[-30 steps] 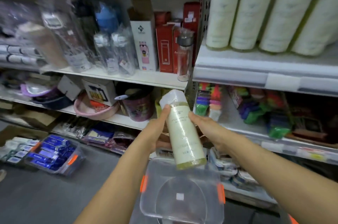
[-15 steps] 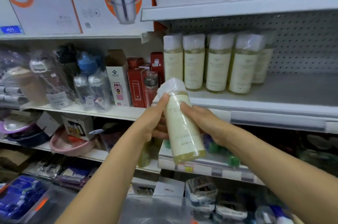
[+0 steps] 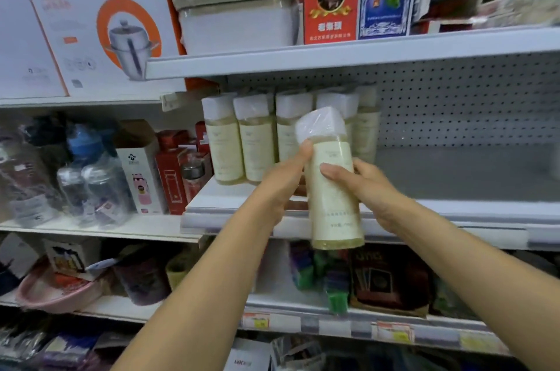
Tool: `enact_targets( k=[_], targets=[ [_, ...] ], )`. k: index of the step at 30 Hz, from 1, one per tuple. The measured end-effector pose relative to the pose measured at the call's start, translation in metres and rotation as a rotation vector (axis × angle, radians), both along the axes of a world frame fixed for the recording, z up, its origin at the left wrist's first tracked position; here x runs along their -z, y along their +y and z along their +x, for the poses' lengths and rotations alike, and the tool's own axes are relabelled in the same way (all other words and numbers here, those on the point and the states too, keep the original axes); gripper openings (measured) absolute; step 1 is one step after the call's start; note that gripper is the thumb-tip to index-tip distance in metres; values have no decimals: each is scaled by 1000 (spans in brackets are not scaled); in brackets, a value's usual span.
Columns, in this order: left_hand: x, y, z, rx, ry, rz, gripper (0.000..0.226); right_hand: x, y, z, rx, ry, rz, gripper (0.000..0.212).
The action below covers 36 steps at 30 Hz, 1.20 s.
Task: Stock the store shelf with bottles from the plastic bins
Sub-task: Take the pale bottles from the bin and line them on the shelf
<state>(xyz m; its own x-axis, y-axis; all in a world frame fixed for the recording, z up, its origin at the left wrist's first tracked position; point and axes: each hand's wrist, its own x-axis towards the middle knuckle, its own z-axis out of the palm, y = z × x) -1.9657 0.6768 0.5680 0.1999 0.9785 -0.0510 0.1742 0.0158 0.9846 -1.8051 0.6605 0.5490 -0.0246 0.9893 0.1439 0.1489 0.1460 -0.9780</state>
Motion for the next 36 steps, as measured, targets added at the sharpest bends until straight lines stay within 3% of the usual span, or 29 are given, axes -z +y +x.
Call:
enact_targets(
  k=[6,11,14,18,20,23,27,31,36],
  targets=[
    [-5,21,61,94,-131,2,59,-12,20,55,109,35,92,54],
    [-3,33,101,114,-215,4,54,-13,41,91,162,-42,136,94],
    [6,41,116,122,-257,-22,49,-5,51,104,140,-38,166,85],
    [21,54,129,105,-287,-26,41,10,63,115,139,-21,183,93],
    [27,60,135,87,-277,-25,41,14,70,119,133,-52,182,87],
    [38,68,142,50,-242,-29,56,16,84,124,158,-100,175,75],
    [57,76,148,22,-175,-97,70,14,103,127,183,-118,143,80],
    [65,87,150,-29,-120,-107,53,9,113,124,182,-101,146,79],
    [71,93,155,-50,-101,-52,52,7,120,122,198,-119,133,79]
  ],
)
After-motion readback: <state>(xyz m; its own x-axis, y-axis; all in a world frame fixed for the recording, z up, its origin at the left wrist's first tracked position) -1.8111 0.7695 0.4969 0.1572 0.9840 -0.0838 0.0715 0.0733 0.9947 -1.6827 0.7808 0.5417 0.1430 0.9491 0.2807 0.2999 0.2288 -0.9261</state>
